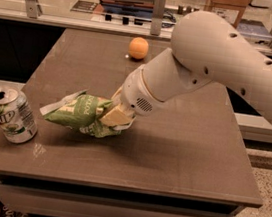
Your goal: Move green jalapeno chip bag near 7up can
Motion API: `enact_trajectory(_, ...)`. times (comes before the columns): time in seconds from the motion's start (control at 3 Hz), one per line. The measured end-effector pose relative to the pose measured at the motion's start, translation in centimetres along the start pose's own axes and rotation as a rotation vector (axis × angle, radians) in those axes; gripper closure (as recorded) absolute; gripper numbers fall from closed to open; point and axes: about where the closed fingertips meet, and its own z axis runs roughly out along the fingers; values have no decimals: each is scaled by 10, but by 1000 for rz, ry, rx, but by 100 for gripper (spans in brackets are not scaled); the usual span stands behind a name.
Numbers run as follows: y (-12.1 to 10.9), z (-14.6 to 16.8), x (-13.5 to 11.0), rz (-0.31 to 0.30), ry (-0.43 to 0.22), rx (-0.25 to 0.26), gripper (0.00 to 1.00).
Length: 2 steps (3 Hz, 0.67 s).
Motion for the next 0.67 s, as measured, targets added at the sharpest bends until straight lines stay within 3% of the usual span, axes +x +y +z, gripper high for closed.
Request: enact_trajectory(0.67, 2, 0, -2, -6, 2, 0, 36)
